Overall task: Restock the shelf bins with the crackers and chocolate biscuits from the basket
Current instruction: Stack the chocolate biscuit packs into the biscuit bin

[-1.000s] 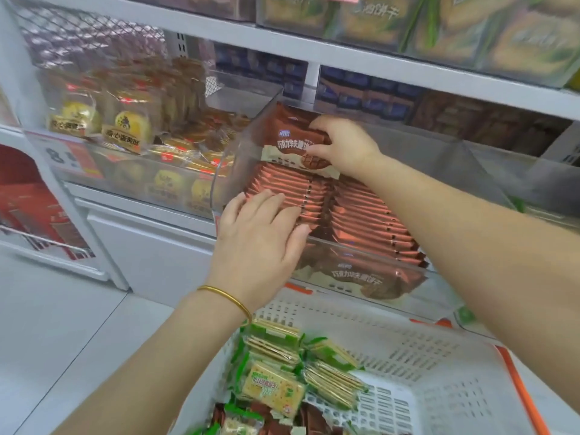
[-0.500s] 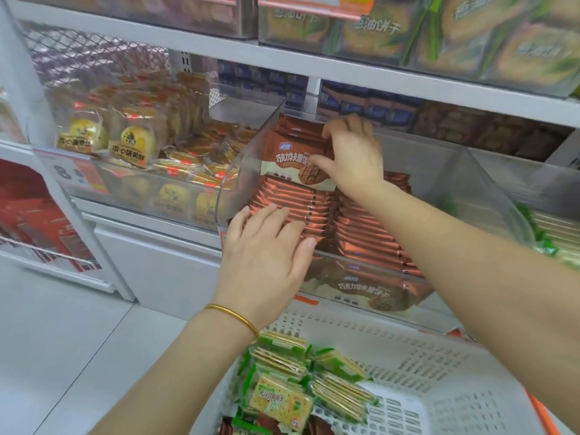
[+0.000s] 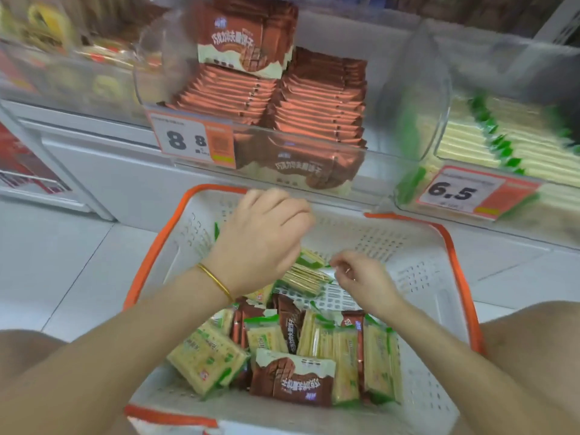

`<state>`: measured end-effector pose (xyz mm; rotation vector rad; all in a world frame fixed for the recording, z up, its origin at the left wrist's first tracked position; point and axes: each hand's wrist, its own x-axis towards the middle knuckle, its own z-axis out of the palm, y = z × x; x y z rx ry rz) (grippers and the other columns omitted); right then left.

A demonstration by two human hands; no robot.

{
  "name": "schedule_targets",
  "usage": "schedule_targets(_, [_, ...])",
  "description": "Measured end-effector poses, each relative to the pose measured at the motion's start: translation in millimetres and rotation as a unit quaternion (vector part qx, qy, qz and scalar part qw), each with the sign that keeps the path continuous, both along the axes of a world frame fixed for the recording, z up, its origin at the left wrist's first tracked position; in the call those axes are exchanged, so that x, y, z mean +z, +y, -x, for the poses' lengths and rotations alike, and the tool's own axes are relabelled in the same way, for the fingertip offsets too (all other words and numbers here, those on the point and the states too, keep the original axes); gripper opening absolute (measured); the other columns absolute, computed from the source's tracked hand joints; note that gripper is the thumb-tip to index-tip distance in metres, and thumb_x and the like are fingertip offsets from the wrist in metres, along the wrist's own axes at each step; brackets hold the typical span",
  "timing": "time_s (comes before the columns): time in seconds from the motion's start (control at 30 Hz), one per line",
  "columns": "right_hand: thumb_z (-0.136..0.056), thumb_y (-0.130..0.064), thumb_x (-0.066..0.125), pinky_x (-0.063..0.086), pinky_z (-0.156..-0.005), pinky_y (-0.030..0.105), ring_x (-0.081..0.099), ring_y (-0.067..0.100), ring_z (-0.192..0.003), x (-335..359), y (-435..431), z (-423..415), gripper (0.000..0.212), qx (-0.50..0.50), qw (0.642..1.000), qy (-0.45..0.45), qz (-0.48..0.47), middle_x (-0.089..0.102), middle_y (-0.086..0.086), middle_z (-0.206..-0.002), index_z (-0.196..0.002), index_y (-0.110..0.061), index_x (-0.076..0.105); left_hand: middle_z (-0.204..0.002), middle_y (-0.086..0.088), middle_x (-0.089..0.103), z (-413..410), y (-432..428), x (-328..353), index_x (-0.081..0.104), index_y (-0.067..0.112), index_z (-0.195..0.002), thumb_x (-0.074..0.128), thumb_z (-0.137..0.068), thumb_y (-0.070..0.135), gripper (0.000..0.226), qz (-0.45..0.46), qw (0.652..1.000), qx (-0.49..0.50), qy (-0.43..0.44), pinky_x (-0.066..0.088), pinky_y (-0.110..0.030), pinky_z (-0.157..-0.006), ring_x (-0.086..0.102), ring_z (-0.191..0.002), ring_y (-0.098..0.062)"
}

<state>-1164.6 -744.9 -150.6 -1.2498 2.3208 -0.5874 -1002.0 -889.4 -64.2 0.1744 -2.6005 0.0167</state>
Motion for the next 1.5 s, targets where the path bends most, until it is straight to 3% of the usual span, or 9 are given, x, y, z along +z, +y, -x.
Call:
schedule_targets(0.2, [-0.095, -0.016, 0.047, 0.043, -0.073, 0.028, 0.058, 0.017, -0.096, -61, 4, -8, 0.021, 0.076, 0.985, 0.008, -0.157, 0.064, 0.001, -0.107, -0.108, -0.017, 0.063, -0.099, 0.000, 0.066, -7, 23, -35, 0.068, 0.013, -0.098, 0.037, -0.083, 0.021, 0.036, -0.105, 0.982, 0.031, -0.157, 0.049, -0.041, -0.075, 0.058, -0.092, -0.026])
schedule_targets(0.4, [-0.095, -0.002, 0.035, 0.050, -0.079, 0.034, 0.060, 0.025, -0.099, -70, 6, 20, 0.041, 0.019, 0.973, 0.055, -0.224, 0.060, 0.007, -0.122, -0.128, -0.019, 0.051, -0.092, -0.001, 0.068, -9, 16, -46, 0.070, 0.011, -0.093, 0.033, -0.083, 0.023, 0.040, -0.149, 0.970, 0.036, -0.189, 0.052, -0.044, -0.076, 0.059, -0.087, -0.026])
schedule_targets(0.5, [-0.099, -0.014, 0.038, 0.047, -0.090, 0.035, 0.054, 0.026, -0.114, -83, 28, 30, 0.035, 0.092, 0.933, 0.058, -0.342, 0.055, 0.010, -0.131, -0.133, -0.017, 0.045, -0.095, -0.003, 0.068, -6, 17, -44, 0.070, 0.010, -0.096, 0.049, -0.086, 0.013, 0.024, -0.152, 0.969, 0.030, -0.194, 0.052, -0.045, -0.079, 0.058, -0.091, -0.027])
schedule_targets(0.57, [-0.098, -0.016, 0.042, 0.048, -0.084, 0.035, 0.057, 0.025, -0.104, -97, 38, 24, 0.023, 0.103, 0.923, 0.047, -0.367, 0.060, 0.010, -0.120, -0.118, -0.015, 0.053, -0.099, -0.004, 0.067, -3, 18, -45, 0.069, 0.009, -0.100, 0.057, -0.085, 0.009, 0.019, -0.157, 0.968, 0.016, -0.193, 0.051, -0.045, -0.081, 0.057, -0.095, -0.026])
schedule_targets(0.87, [-0.089, -0.016, 0.063, 0.045, -0.073, 0.028, 0.058, 0.021, -0.096, -81, 33, 29, 0.005, 0.052, 0.948, 0.039, -0.312, 0.061, 0.004, -0.105, -0.093, -0.015, 0.061, -0.103, -0.003, 0.067, -3, 23, -46, 0.069, 0.010, -0.103, 0.057, -0.088, 0.011, 0.020, -0.170, 0.965, -0.002, -0.198, 0.050, -0.042, -0.086, 0.056, -0.098, -0.025])
schedule_targets(1.0, [-0.087, -0.009, 0.062, 0.046, -0.069, 0.029, 0.056, 0.018, -0.086, -73, 34, 27, 0.030, 0.025, 0.960, 0.035, -0.278, 0.059, 0.001, -0.094, -0.066, -0.023, 0.046, -0.114, 0.000, 0.063, -5, 24, -47, 0.065, 0.013, -0.113, 0.050, -0.092, 0.016, 0.026, -0.188, 0.959, 0.001, -0.212, 0.044, -0.038, -0.094, 0.050, -0.108, -0.020])
schedule_targets(1.3, [-0.091, -0.017, 0.059, 0.041, -0.067, 0.031, 0.051, 0.014, -0.075, 28, 1, 20, 0.010, 0.147, 0.984, 0.044, -0.095, 0.055, -0.008, -0.076, -0.084, -0.021, 0.054, -0.132, 0.001, 0.052, 0, 25, -34, 0.047, 0.019, -0.135, 0.052, -0.095, 0.031, 0.042, -0.284, 0.926, 0.040, -0.247, 0.031, -0.023, -0.102, 0.044, -0.122, -0.014])
schedule_targets(1.4, [-0.089, -0.011, 0.063, 0.044, -0.064, 0.026, 0.053, 0.010, -0.066, 67, -5, 7, 0.011, 0.133, 0.990, -0.037, 0.003, 0.058, -0.009, -0.071, -0.082, -0.019, 0.059, -0.136, 0.000, 0.050, 5, 27, -20, 0.041, 0.017, -0.139, 0.059, -0.090, 0.035, 0.055, -0.371, 0.895, 0.052, -0.242, 0.037, -0.024, -0.101, 0.047, -0.122, -0.012])
schedule_targets(1.5, [-0.087, -0.004, 0.064, 0.051, -0.062, 0.025, 0.060, 0.010, -0.066, 96, -10, -8, 0.012, 0.092, 0.980, -0.145, 0.097, 0.066, 0.003, -0.074, -0.081, -0.014, 0.062, -0.114, 0.000, 0.063, 6, 24, -5, 0.056, 0.018, -0.119, 0.063, -0.088, 0.033, 0.035, -0.447, 0.869, 0.063, -0.201, 0.050, -0.030, -0.087, 0.061, -0.096, -0.011])
